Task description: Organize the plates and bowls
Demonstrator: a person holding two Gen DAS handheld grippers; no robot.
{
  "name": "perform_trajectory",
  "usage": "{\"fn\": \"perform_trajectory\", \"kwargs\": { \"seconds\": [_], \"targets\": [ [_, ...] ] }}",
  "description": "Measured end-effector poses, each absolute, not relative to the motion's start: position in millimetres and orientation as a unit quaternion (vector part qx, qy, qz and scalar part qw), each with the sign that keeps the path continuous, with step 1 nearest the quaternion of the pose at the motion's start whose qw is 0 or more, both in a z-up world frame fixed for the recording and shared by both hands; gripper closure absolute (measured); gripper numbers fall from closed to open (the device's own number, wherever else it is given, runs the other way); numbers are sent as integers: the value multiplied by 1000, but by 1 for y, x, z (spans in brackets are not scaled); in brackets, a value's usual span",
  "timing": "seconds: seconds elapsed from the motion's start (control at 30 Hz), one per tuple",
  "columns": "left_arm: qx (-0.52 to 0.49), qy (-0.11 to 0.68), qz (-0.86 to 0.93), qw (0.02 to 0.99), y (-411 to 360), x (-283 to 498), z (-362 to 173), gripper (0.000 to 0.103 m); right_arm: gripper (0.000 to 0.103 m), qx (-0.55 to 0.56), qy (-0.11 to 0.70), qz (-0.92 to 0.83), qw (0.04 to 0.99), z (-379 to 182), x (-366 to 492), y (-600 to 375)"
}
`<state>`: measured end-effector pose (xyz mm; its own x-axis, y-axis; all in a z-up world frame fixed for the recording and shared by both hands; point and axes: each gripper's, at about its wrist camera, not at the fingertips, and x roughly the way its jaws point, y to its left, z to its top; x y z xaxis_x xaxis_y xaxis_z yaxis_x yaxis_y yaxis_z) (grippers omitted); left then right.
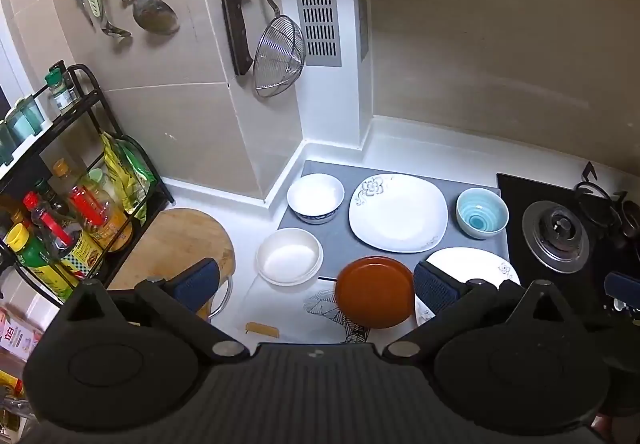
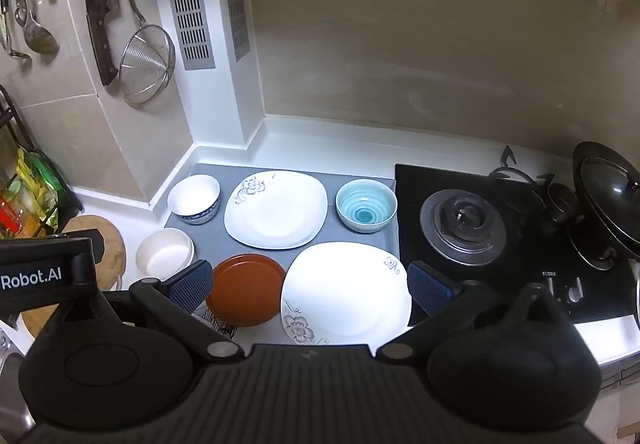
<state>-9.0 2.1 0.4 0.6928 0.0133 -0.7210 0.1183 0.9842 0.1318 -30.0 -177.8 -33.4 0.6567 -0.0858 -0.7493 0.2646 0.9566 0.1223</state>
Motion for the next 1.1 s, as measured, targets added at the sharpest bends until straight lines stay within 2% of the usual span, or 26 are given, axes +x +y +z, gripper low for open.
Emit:
{"fn": "perform_trajectory", "kwargs": {
  "seconds": [0.2,1.1],
  "targets": [
    [77,398,-34,914,8,-12,0,0,0,106,407,-102,901,-41,-29,-143],
    [98,385,-55,916,-5,-36,-1,0,0,131,412,-122,893,-44,-62,-155]
  ]
}}
